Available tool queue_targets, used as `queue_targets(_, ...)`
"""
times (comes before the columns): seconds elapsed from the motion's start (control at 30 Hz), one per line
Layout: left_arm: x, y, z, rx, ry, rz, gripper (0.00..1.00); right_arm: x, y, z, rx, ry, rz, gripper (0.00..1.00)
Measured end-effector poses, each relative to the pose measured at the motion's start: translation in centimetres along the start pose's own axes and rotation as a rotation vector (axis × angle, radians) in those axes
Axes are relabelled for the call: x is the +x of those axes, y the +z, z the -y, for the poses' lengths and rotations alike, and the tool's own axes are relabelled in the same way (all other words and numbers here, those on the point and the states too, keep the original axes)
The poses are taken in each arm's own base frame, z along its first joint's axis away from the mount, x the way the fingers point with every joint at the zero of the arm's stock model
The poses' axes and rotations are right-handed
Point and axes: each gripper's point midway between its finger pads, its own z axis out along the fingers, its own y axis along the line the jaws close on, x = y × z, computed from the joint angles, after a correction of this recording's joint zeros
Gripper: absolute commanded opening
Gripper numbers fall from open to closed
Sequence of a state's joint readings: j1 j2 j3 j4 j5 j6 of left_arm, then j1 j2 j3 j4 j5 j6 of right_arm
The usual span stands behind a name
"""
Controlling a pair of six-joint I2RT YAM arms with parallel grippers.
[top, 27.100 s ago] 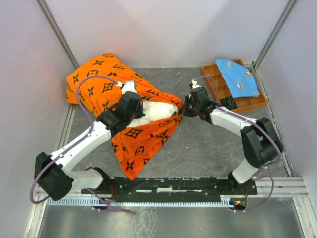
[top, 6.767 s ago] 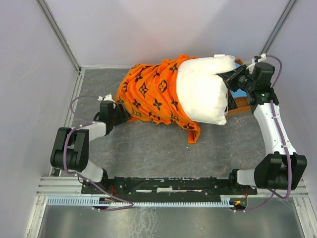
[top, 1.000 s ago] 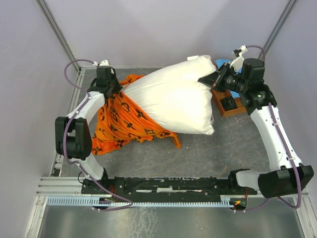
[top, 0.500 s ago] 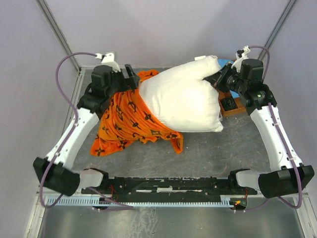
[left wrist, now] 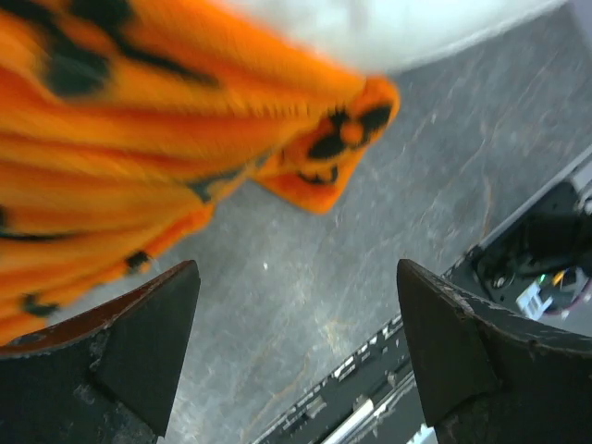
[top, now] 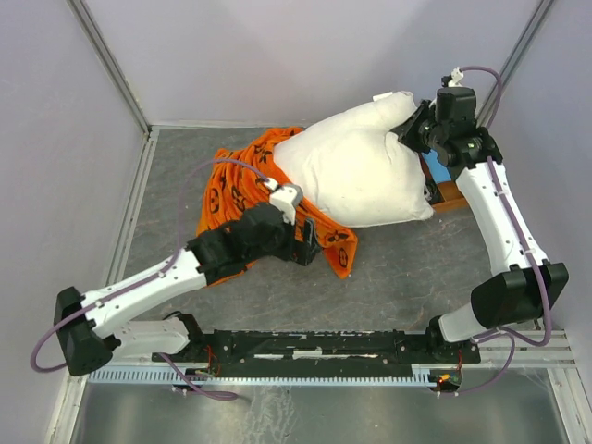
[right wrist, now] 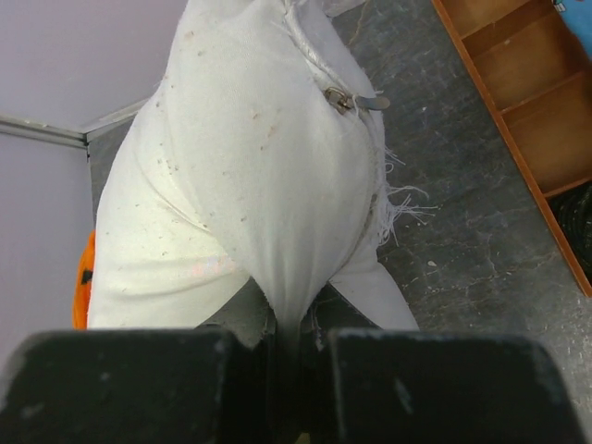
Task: Remove the pillowcase from the pillow
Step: Remove the pillow from the pillowcase.
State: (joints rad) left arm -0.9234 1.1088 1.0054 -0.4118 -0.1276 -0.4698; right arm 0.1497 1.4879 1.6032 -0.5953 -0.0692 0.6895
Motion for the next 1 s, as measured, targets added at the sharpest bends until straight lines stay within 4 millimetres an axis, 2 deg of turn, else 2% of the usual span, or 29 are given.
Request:
queue_targets(0.1, 4.4, 1.6, 0.3, -0.012, 0.001, -0.112, 0.92, 0.1, 0.6, 0.4, 0.016, 0.001, -0.002, 0.02)
queue_targets(0.2, 6.4, 2.8, -0.1, -0.031, -0.033, -0.153, 0.93, 0.2, 0.8, 0.3, 0.023, -0.003, 0.0, 0.02)
queue_targets(0.27, 6.2, 3.3, 0.3, -0.017, -0.058, -0.138, 0.93, 0.2, 0.8, 0.2, 0.022, -0.006, 0.004, 0.01)
queue_targets(0.43, 3.5, 4.4, 2.6, 0.068, -0.132, -0.037, 0.94, 0.2, 0.8, 0.1, 0.029, -0.018, 0.014, 0.02)
queue_targets(0.57, 2.9, 6.4, 3.5, 0.07, -0.181, -0.028, 0.93, 0.1, 0.7, 0.0, 0.027, -0.018, 0.018, 0.02)
queue_targets(0.7, 3.7, 8.5, 3.6, 0.017, -0.218, -0.046, 0.91, 0.1, 0.0, -0.5, 0.013, -0.02, 0.025, 0.02)
queue_targets(0.83, 4.3, 9.5, 3.0, -0.059, -0.239, -0.027, 0.86, 0.2, -0.7, -0.8, -0.002, -0.016, 0.027, 0.02)
queue_targets(1.0, 2.7, 9.9, 2.9, -0.109, -0.283, 0.104, 0.79, 0.3, -0.8, -0.9, -0.02, -0.002, 0.037, 0.02)
